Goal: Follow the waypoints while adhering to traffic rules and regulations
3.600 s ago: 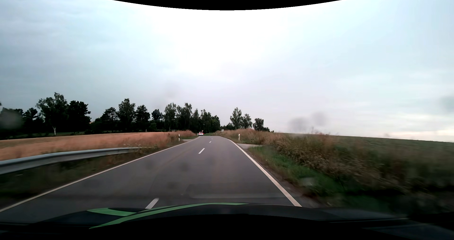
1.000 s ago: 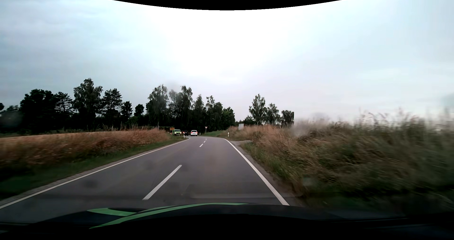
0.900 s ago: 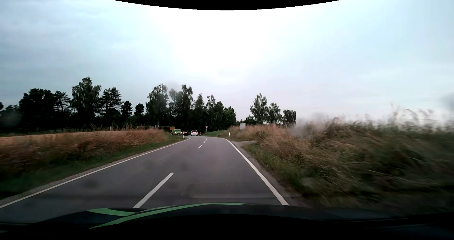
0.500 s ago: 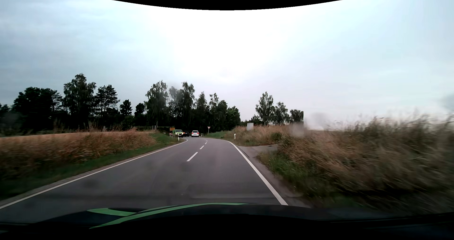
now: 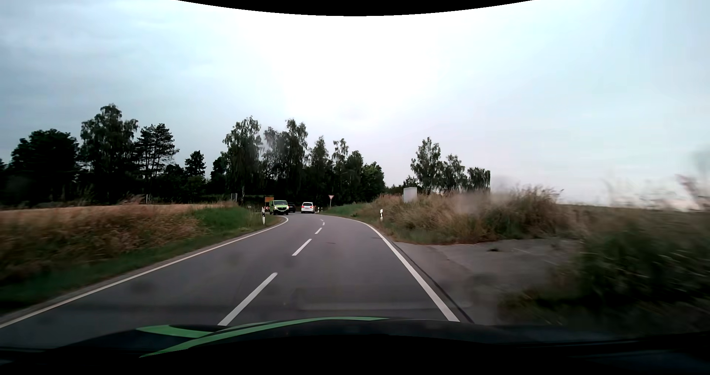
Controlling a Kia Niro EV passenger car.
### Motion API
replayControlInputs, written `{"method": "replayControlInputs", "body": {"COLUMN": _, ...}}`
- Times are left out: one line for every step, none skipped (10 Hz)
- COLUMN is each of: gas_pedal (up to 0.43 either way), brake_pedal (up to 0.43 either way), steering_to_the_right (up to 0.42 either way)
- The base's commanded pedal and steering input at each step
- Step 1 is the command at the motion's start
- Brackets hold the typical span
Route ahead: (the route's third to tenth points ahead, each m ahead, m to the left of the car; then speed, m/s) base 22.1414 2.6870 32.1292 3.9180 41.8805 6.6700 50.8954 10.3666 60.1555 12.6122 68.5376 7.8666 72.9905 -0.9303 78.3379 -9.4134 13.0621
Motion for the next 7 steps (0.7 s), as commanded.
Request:
{"method": "replayControlInputs", "body": {"gas_pedal": 0.0, "brake_pedal": 0.213, "steering_to_the_right": -0.018}}
{"method": "replayControlInputs", "body": {"gas_pedal": 0.0, "brake_pedal": 0.213, "steering_to_the_right": -0.015}}
{"method": "replayControlInputs", "body": {"gas_pedal": 0.0, "brake_pedal": 0.213, "steering_to_the_right": -0.011}}
{"method": "replayControlInputs", "body": {"gas_pedal": 0.0, "brake_pedal": 0.207, "steering_to_the_right": -0.01}}
{"method": "replayControlInputs", "body": {"gas_pedal": 0.0, "brake_pedal": 0.201, "steering_to_the_right": -0.01}}
{"method": "replayControlInputs", "body": {"gas_pedal": 0.0, "brake_pedal": 0.195, "steering_to_the_right": -0.01}}
{"method": "replayControlInputs", "body": {"gas_pedal": 0.0, "brake_pedal": 0.171, "steering_to_the_right": -0.01}}
